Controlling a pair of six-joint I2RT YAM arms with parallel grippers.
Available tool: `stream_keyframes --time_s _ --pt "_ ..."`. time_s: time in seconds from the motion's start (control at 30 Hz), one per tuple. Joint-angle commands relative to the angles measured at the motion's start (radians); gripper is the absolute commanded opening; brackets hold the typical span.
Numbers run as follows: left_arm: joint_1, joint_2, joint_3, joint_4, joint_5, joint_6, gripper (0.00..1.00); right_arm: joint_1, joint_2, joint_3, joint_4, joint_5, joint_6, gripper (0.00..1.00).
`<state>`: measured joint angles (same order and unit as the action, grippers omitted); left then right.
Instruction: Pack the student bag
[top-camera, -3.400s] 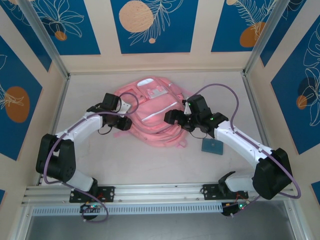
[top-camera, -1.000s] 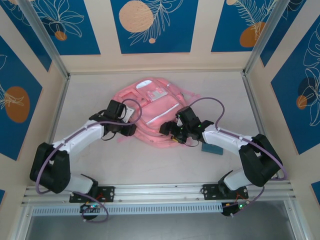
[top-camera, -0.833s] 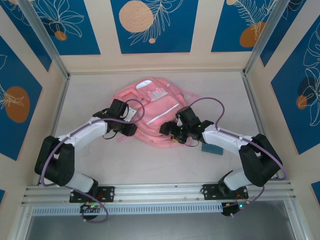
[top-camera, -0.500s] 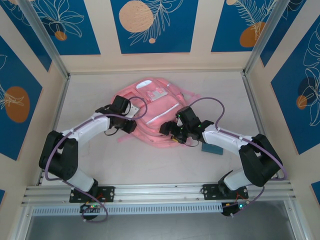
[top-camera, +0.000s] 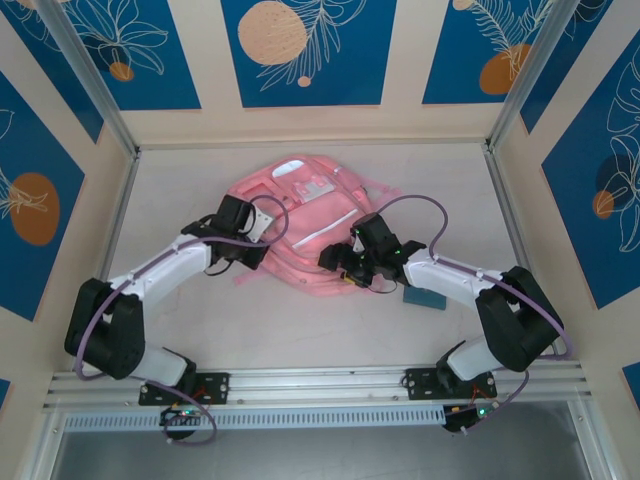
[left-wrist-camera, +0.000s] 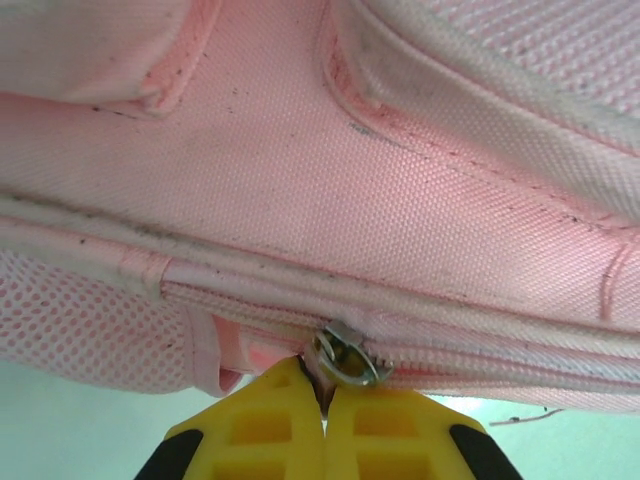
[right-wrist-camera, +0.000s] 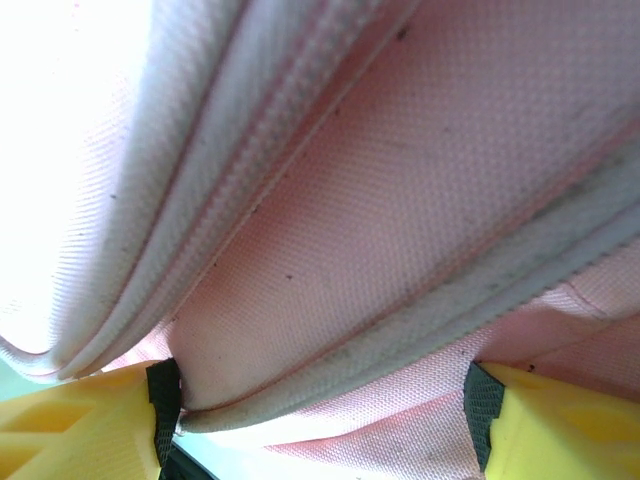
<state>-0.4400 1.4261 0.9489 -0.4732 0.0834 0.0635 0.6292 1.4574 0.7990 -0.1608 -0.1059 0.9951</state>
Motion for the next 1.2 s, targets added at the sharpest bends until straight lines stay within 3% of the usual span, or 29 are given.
stream_keyframes --time_s 0.0,0.23,0.53,0.73,0.9,1.0,1.17 --pt "-0.018 -0.072 -0.045 0.029 -0.003 -0.036 0.00 0.009 0.015 -0.012 0.013 0.008 0.003 0.76" --pt "-0.080 -0.088 -0.065 0.004 0.023 -0.057 0.00 0.015 0.027 -0.006 0.029 0.002 0.009 0.75" --pt "-0.151 -0.106 -0.087 -0.003 0.141 -0.054 0.00 0.021 0.034 -0.004 0.033 0.002 0.013 0.75" --pt "-0.165 -0.153 -0.102 0.011 -0.012 -0.108 0.00 0.020 0.032 -0.001 0.030 0.005 0.013 0.74" --pt "-0.105 -0.181 -0.086 0.006 -0.073 -0.174 0.34 0.018 0.032 0.011 -0.016 0.052 -0.006 0.74" --pt "-0.052 -0.182 -0.071 0.018 -0.051 -0.248 0.48 0.008 0.039 0.020 -0.037 0.118 -0.040 0.74" --pt "0.025 -0.174 -0.049 0.057 -0.007 -0.408 0.57 -0.058 0.062 0.035 -0.048 0.186 -0.093 0.72"
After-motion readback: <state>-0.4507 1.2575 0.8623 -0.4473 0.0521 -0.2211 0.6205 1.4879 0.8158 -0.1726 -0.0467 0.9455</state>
